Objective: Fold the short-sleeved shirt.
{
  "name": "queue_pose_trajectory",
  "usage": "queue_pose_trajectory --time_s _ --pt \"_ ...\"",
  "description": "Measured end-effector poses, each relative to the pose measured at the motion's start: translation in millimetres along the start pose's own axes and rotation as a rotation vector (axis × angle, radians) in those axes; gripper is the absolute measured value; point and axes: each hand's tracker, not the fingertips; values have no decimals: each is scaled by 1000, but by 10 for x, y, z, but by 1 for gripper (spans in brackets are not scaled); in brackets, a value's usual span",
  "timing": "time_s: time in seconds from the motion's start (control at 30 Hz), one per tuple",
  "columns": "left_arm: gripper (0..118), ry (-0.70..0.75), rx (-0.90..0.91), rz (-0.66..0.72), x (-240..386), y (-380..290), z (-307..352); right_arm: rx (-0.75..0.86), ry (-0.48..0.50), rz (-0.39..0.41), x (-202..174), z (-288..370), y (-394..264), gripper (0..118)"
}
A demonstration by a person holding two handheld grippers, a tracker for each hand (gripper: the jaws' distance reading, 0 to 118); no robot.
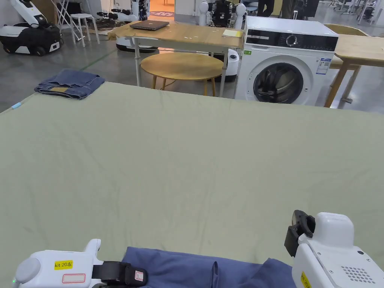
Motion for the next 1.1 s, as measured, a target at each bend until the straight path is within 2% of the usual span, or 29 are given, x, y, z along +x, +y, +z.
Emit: queue_pose_trajectory --time_s 0.07,0.23,0.37,0.5,0.63,0.83,1.1 --pt "6 63 -1 -20 101 -1 14 4 -3 7 3 5 3 0" --pt "5 71 29 -53 382 15 252 9 0 24 8 16 34 0" --pt "5 254 68 -110 587 115 637 6 -1 44 6 7 41 0" --pt "5 335 129 -130 711 183 1144 -3 4 56 -1 -14 28 0" --pt "5 477 178 -186 1071 155 1426 -15 39 11 -20 -27 46 0" --pt "5 457 193 -190 1464 128 1356 -6 52 5 -99 -38 93 0" --pt "5 426 100 -283 2005 41 785 -12 74 4 -123 -6 101 0"
